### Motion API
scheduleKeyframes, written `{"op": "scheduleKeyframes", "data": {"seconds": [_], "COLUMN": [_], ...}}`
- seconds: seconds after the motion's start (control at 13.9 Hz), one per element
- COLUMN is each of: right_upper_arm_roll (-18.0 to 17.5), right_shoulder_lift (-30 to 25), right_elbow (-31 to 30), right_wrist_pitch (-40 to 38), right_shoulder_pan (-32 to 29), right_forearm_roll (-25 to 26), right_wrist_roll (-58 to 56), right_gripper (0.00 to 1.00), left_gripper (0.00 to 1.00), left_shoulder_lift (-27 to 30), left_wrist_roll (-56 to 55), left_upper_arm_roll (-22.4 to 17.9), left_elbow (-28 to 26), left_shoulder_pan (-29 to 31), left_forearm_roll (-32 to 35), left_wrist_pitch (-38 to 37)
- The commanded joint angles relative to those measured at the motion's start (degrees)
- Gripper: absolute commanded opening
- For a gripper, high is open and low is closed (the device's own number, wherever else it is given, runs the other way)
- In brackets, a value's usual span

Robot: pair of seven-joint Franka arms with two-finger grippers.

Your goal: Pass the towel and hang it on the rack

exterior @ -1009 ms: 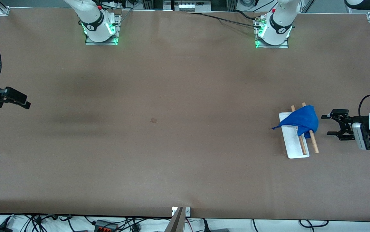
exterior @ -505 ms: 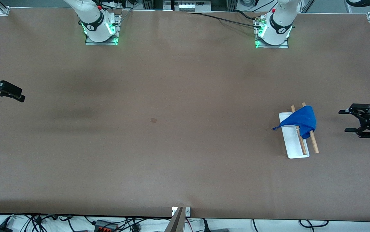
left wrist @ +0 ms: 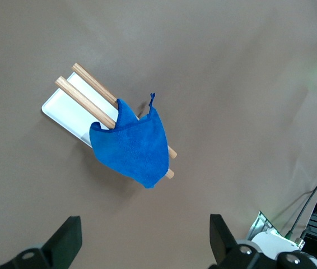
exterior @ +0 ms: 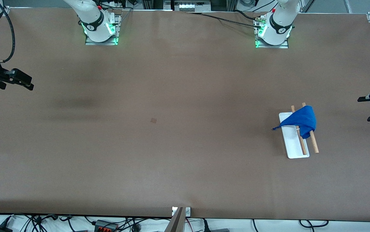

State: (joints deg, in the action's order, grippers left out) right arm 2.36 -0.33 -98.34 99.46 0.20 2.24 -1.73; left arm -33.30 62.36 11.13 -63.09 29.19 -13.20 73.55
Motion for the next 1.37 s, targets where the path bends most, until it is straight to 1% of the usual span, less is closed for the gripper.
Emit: {"op": "scheduleKeyframes", "data": {"seconds": [0.0, 0.14, 0.22, 0.36, 0.58, 0.65, 0.72, 0.79, 0.86, 0.94, 1.01, 1.08, 1.15, 1.23, 1.3], "right_upper_arm_roll": [-0.5, -0.4, -0.3, -0.5, -0.5, -0.5, -0.5, -0.5, -0.5, -0.5, -0.5, -0.5, -0.5, -0.5, -0.5], "right_shoulder_lift": [-1.6, -1.8, -1.7, -1.7, -1.7, -1.8, -1.8, -1.8, -1.8, -1.8, -1.8, -1.7, -1.8, -1.7, -1.6], "right_elbow": [-1.9, -1.5, -1.2, -1.0, -1.0, -1.0, -0.9, -1.0, -1.0, -1.0, -1.0, -1.0, -1.0, -1.0, -1.0], "right_wrist_pitch": [0.8, 0.7, -0.7, -1.7, -1.4, -1.2, -1.1, -1.2, -1.2, -1.3, -1.2, -1.1, -1.1, -1.0, -0.8], "right_shoulder_pan": [0.1, -0.3, -0.3, 0.0, 0.0, 0.0, 0.0, 0.0, 0.0, 0.0, 0.0, 0.1, 0.1, 0.1, 0.1], "right_forearm_roll": [0.6, -0.3, -0.8, -0.6, -0.2, -0.2, -0.5, -0.5, -0.5, -0.5, -0.5, -0.6, -0.6, -0.6, -0.6], "right_wrist_roll": [-0.2, -0.2, -0.6, -1.0, -1.3, -1.2, -1.1, -1.1, -1.1, -1.1, -1.1, -1.1, -1.0, -1.0, -1.0], "right_gripper": [1.0, 1.0, 1.0, 1.0, 1.0, 1.0, 1.0, 1.0, 1.0, 1.0, 1.0, 1.0, 1.0, 1.0, 1.0], "left_gripper": [1.0, 1.0, 1.0, 1.0, 1.0, 1.0, 1.0, 1.0, 1.0, 1.0, 1.0, 1.0, 1.0, 1.0, 1.0], "left_shoulder_lift": [-0.2, 0.5, 1.8, 2.6, 2.6, 2.6, 2.9, 4.5, 6.1, 10.2, 16.2, 19.6, 21.4, 24.6, 28.1], "left_wrist_roll": [-2.9, -5.0, -5.7, -7.9, -10.9, -11.6, -12.5, -13.7, -16.5, -22.0, -26.5, -28.4, -30.4, -32.5, -34.2], "left_upper_arm_roll": [0.1, 0.2, -0.3, 0.2, 0.2, -0.5, -0.7, -0.7, -0.8, -2.1, -6.4, -10.8, -13.4, -14.5, -14.6], "left_elbow": [1.0, 1.0, 1.0, 1.0, 2.8, 3.1, 3.1, 2.1, 0.4, -4.6, -11.4, -16.1, -18.7, -23.1, -27.7], "left_shoulder_pan": [-1.8, -3.9, -5.5, -6.8, -9.1, -10.1, -10.2, -10.5, -11.5, -13.6, -18.3, -23.2, -25.1, -25.8, -26.1], "left_forearm_roll": [1.8, 1.9, 2.6, 6.8, 7.0, 7.0, 7.0, 7.2, 7.3, 7.2, 7.6, 8.4, 8.6, 8.5, 8.7], "left_wrist_pitch": [-1.0, -1.0, -1.0, -1.0, -1.6, -2.6, -2.6, -2.5, -2.4, -0.7, 3.6, 6.2, 8.2, 12.0, 15.0]}}
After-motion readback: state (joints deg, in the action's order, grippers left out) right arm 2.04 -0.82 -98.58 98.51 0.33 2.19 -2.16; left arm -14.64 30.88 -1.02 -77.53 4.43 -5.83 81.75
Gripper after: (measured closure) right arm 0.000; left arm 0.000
